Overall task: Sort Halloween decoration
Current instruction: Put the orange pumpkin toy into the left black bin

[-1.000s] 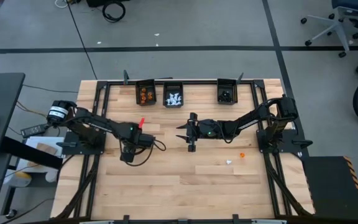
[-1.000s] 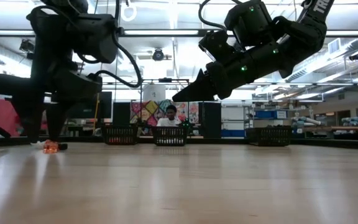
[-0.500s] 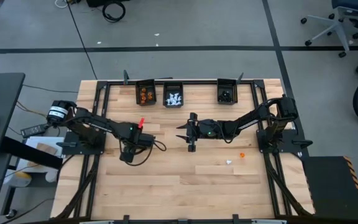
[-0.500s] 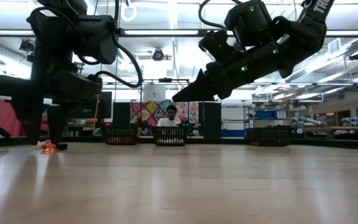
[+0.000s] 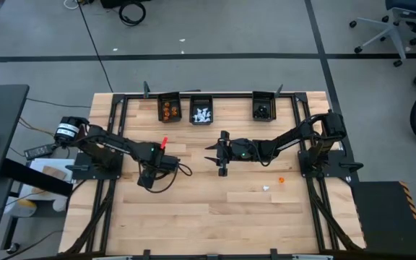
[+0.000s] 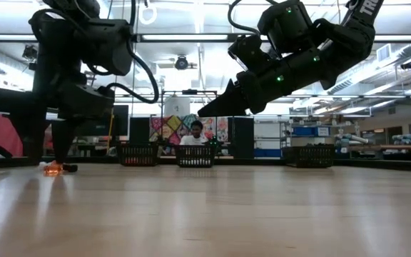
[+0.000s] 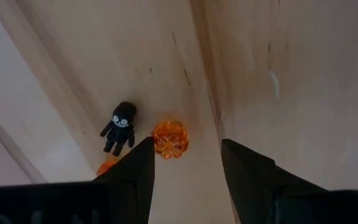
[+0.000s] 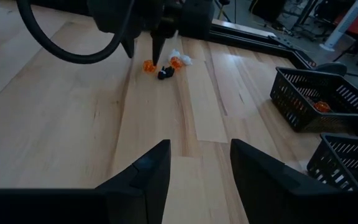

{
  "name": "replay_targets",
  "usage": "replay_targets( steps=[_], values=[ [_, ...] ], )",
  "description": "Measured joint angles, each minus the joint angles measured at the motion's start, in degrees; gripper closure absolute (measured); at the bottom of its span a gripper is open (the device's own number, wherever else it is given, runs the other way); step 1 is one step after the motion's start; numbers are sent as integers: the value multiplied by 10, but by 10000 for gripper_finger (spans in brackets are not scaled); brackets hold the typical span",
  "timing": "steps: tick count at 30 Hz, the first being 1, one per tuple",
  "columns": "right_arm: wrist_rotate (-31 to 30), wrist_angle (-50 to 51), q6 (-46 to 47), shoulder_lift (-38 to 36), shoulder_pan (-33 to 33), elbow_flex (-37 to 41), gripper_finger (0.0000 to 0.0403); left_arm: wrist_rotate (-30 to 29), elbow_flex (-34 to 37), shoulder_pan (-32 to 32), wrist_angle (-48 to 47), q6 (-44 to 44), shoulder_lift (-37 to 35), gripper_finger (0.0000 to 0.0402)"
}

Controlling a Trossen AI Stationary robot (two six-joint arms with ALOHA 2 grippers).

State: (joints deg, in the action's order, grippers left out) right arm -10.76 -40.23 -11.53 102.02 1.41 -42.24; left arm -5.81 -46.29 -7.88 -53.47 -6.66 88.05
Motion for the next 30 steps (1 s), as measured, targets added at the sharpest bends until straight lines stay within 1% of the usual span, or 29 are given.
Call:
replay_targets(
  steps=[6, 16, 21, 27, 30],
  values=[
    [0, 0, 0, 0, 0, 0, 231, -16, -3, 0, 2, -1, 0, 238],
    [0, 0, 0, 0, 0, 0, 231, -16, 3, 0, 17, -5, 1, 239],
    [0, 0, 0, 0, 0, 0, 231, -16, 21, 0, 20, -4, 1, 248],
    [0, 0, 0, 0, 0, 0, 231, -15, 29, 0, 54, -2, 1, 261],
    [0, 0, 0, 0, 0, 0, 231, -14, 29, 0, 57, -4, 1, 276]
  ],
)
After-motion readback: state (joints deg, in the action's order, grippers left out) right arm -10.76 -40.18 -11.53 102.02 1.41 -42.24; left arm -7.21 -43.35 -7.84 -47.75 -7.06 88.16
